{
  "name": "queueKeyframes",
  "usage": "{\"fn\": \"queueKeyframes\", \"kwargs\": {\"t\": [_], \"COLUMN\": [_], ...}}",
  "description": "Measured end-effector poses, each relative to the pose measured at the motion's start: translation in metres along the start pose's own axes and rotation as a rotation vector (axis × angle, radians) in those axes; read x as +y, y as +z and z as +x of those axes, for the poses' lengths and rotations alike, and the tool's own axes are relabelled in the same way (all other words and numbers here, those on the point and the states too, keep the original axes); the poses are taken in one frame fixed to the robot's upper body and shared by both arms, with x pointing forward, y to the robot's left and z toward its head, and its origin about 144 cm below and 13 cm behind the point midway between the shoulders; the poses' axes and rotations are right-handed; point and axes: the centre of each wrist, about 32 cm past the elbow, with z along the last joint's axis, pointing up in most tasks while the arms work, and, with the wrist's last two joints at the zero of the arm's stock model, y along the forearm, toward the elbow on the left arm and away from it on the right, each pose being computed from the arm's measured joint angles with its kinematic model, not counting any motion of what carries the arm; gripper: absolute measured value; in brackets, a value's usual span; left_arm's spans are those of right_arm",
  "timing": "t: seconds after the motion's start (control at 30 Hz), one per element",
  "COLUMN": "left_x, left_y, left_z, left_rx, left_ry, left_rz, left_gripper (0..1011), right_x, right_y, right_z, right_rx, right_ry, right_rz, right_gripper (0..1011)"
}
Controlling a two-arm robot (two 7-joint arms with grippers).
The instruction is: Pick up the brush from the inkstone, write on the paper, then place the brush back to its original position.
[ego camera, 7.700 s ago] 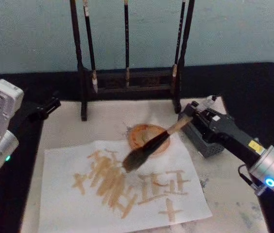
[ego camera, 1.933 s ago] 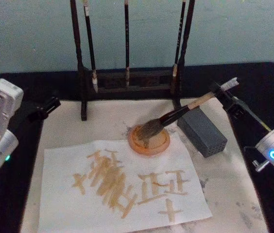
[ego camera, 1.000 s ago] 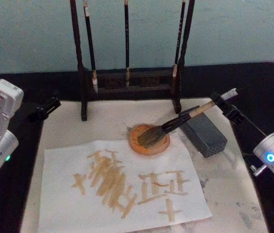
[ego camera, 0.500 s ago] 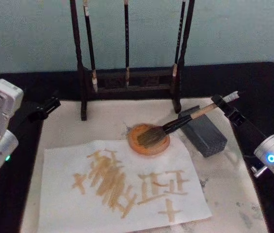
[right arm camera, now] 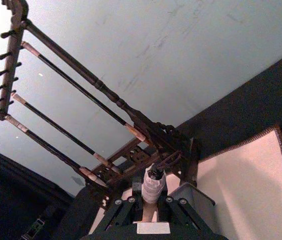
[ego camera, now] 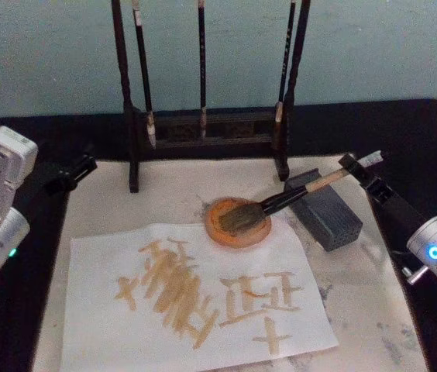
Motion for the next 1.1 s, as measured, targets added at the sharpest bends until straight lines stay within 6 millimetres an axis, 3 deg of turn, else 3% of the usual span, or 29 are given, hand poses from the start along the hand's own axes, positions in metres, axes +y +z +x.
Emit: {"fn": "queueKeyframes", "kwargs": {"t": [0.47,1.1], "left_x": [0.000,0.000], "left_y": [0.000,0.000], "left_z": [0.000,0.000], "left_rx": [0.000,0.000], "left_ry": [0.000,0.000], "left_rz": [0.000,0.000], "left_gripper": [1002,1002], "right_x": [-0.001,0.004], "right_y": [0.003,0.002], "right_z": [-0.002,0.013], "right_rx": [0.042,0.115], "right_ry": [0.053,0.022], "right_rz": [0.012,-0.008], "right_gripper": [164,164]}}
